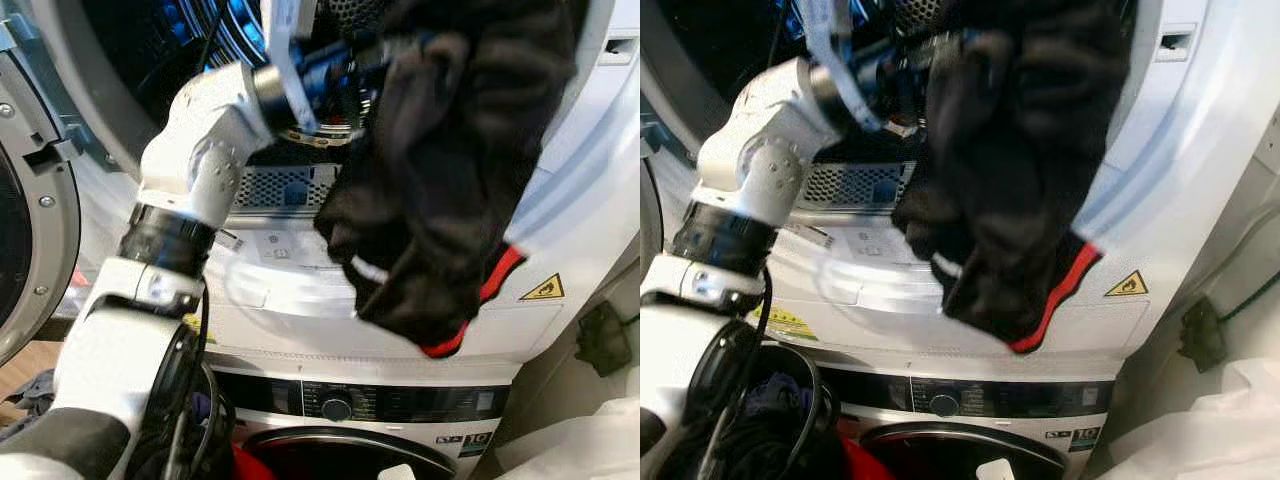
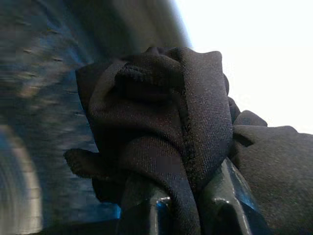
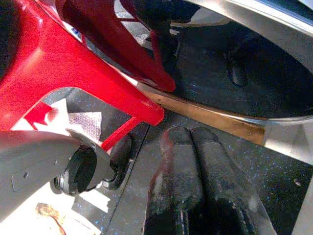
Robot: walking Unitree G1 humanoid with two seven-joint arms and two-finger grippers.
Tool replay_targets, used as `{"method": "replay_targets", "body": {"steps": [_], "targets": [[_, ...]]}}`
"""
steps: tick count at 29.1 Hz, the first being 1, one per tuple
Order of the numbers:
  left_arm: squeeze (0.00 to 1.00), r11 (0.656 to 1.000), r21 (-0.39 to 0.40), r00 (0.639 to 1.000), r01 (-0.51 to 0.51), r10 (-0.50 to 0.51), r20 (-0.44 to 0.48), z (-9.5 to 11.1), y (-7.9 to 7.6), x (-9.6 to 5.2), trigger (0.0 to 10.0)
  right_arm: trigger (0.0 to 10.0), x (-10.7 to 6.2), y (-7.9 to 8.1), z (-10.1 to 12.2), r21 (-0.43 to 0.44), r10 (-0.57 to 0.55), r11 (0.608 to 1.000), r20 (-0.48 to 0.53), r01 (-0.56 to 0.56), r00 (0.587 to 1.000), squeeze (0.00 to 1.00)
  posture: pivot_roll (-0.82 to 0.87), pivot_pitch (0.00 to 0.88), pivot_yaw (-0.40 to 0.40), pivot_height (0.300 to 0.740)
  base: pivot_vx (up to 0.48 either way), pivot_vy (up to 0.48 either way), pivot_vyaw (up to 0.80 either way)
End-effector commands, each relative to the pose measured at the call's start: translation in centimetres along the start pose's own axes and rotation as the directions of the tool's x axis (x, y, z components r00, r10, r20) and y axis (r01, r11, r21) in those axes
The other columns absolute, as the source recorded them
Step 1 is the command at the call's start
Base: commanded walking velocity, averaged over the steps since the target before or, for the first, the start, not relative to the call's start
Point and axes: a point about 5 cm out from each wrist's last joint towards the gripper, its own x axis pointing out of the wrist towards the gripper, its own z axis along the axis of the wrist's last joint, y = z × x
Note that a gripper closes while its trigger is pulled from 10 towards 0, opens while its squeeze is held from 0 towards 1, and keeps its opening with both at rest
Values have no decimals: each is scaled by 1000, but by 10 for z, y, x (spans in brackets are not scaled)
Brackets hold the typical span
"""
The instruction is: Clothes washing
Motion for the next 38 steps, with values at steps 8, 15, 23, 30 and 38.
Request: {"method": "replay_targets", "body": {"steps": [8,15,23,30,38], "targets": [[0,753,369,835,-545,526,159,46,56,-5,1647,10000,0,5,-1,15,2,1000,-6,-2,1000,0,100,0,117,740,0,0,0],[0,760,466,814,-453,566,-131,-15,51,-21,10000,10000,0,6,-2,23,0,1000,-4,0,1000,0,90,0,124,740,0,0,0],[0,959,182,838,-219,280,-468,-88,16,-34,10000,10000,0,7,-2,21,2,1000,-5,-2,1000,0,92,0,122,740,0,0,0],[0,972,94,911,-216,236,-339,-69,18,-14,10000,10000,0,7,-3,28,2,1000,-6,-2,1000,0,86,0,125,740,0,0,0],[47,905,-58,902,-421,411,-130,-37,35,11,10000,10000,0,7,-4,32,2,1000,-6,-2,1000,0,85,0,122,740,0,0,0]]}}
